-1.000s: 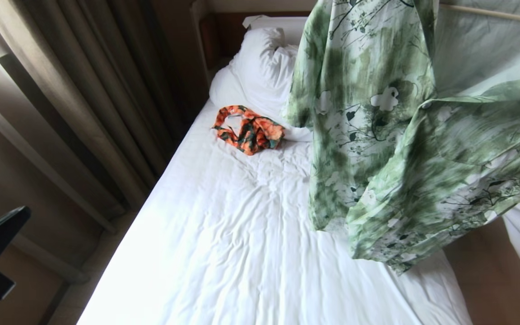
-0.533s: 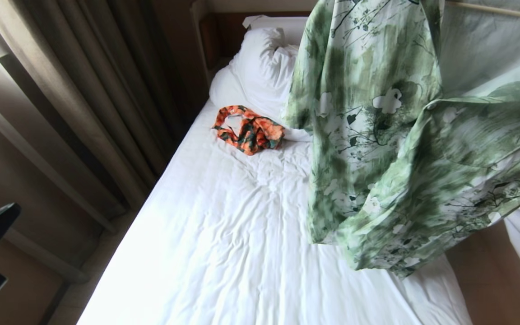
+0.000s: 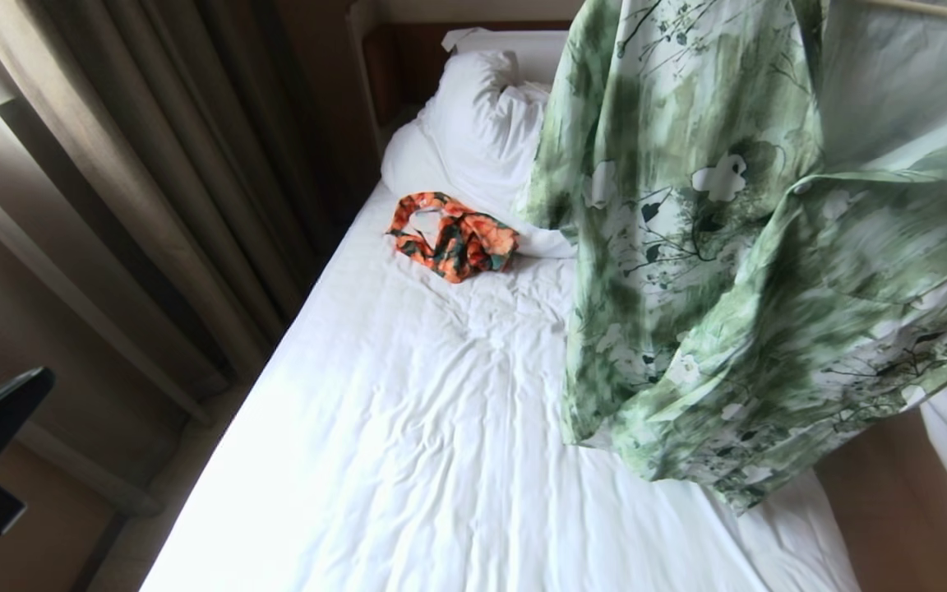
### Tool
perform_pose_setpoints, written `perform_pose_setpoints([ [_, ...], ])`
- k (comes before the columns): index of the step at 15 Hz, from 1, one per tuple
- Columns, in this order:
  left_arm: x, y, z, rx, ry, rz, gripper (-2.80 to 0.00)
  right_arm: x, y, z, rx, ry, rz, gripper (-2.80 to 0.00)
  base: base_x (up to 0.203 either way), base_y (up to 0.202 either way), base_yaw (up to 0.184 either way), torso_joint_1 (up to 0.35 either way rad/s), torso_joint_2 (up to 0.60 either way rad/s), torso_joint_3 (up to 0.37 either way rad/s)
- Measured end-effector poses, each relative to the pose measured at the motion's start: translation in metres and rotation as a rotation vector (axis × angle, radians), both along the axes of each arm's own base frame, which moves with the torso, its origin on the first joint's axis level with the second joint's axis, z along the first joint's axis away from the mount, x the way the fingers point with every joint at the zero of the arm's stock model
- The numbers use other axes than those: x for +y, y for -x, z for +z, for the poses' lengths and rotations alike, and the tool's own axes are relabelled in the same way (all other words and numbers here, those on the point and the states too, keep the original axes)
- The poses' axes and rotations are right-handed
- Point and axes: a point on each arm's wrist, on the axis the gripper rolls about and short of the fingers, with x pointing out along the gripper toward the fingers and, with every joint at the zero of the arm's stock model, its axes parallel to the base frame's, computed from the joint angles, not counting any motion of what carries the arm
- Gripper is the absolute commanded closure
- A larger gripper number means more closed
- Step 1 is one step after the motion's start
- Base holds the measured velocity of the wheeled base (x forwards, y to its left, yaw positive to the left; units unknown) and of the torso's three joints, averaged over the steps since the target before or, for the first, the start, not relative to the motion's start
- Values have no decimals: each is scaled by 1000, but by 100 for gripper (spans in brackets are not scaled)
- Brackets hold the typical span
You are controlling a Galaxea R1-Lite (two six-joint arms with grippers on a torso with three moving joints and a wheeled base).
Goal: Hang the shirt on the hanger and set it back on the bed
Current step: Take the clothes hanger out of the clothes
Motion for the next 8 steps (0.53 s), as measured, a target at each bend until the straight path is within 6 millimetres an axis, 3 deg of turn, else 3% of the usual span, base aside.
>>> perform_pose_setpoints([
  [5,0,0,1,-4,-1,3,0,-1,2,1,5,-17,9,0,0,0,0,0,0,0],
  [8,-1,0,12,-28,7,-32,0,-1,1,-2,47,-33,29,0,0,0,0,0,0,0],
])
